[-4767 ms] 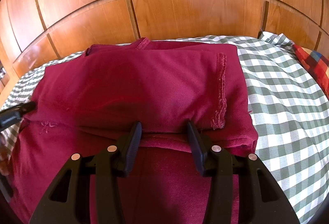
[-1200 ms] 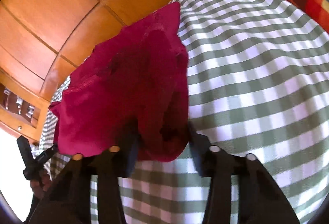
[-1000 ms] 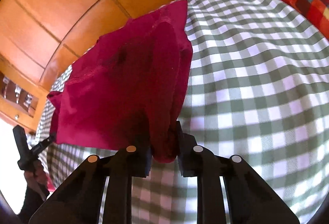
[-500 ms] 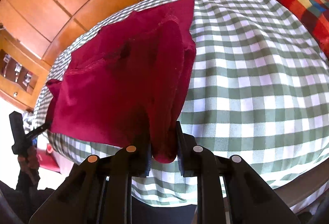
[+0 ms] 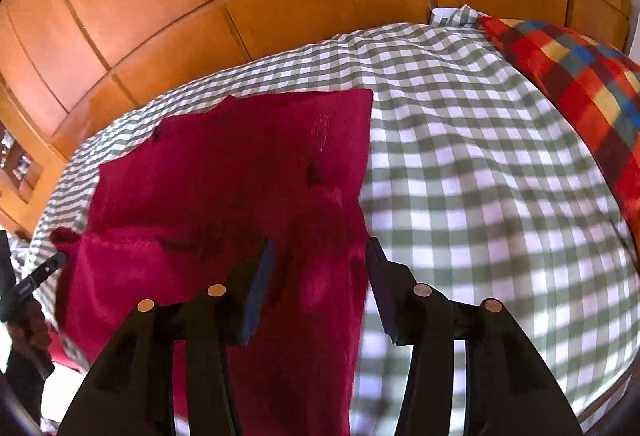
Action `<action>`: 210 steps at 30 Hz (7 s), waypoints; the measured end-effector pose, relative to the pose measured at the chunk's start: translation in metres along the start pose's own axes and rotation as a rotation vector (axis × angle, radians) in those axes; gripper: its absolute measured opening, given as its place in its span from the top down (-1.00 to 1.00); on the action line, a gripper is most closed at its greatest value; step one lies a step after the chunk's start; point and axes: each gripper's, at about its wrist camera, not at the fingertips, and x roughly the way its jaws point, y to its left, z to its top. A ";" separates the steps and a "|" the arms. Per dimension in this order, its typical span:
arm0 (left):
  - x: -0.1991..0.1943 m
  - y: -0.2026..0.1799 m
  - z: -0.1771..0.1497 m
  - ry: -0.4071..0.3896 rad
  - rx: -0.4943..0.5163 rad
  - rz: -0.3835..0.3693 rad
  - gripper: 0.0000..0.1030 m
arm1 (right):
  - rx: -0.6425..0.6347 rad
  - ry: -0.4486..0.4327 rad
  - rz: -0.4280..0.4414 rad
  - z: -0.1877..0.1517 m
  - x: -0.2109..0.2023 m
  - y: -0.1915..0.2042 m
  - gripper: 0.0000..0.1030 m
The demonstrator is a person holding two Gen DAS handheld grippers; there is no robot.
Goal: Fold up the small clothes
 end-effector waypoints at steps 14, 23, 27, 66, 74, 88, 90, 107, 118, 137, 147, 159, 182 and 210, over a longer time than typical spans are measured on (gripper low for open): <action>-0.021 -0.011 0.006 -0.089 0.000 -0.067 0.85 | -0.021 -0.102 0.027 -0.015 -0.059 0.014 0.88; -0.052 -0.017 0.048 -0.200 0.009 -0.105 0.85 | -0.040 -0.185 0.023 0.041 -0.059 0.027 0.88; -0.033 -0.016 0.082 -0.203 0.004 -0.062 0.85 | -0.014 -0.187 0.003 0.075 -0.038 0.024 0.88; 0.002 0.010 0.021 -0.027 -0.111 0.126 0.07 | 0.174 0.064 0.172 -0.043 -0.009 -0.030 0.03; 0.009 0.003 -0.018 0.032 -0.142 0.033 0.47 | 0.137 0.058 0.122 -0.042 -0.007 -0.016 0.65; 0.010 -0.011 -0.022 0.068 -0.057 0.165 0.60 | 0.105 0.070 0.045 -0.058 -0.007 -0.025 0.83; 0.002 -0.019 -0.018 0.040 -0.036 0.229 0.49 | 0.106 0.069 0.016 -0.055 -0.014 -0.025 0.45; -0.023 -0.061 0.035 -0.132 0.043 0.350 -0.24 | -0.051 -0.098 0.012 0.015 -0.022 0.057 -0.56; -0.009 -0.054 0.049 -0.115 0.061 0.393 -0.26 | -0.040 -0.062 -0.064 0.053 0.031 0.051 -0.56; 0.044 0.024 0.092 -0.011 -0.175 0.153 -0.06 | 0.010 -0.064 -0.068 0.030 0.070 0.021 -0.60; 0.111 0.014 0.134 0.071 -0.191 0.059 0.71 | 0.018 -0.088 -0.063 0.026 0.070 0.021 -0.62; 0.115 -0.017 0.117 -0.032 -0.138 0.384 0.47 | 0.017 -0.100 -0.069 0.023 0.072 0.022 -0.64; 0.024 -0.090 0.067 -0.166 0.056 0.371 0.29 | -0.115 -0.039 -0.040 0.075 0.059 0.052 -0.21; 0.036 -0.093 0.049 -0.119 0.063 0.385 0.11 | 0.007 -0.023 -0.062 0.080 0.058 0.018 -0.41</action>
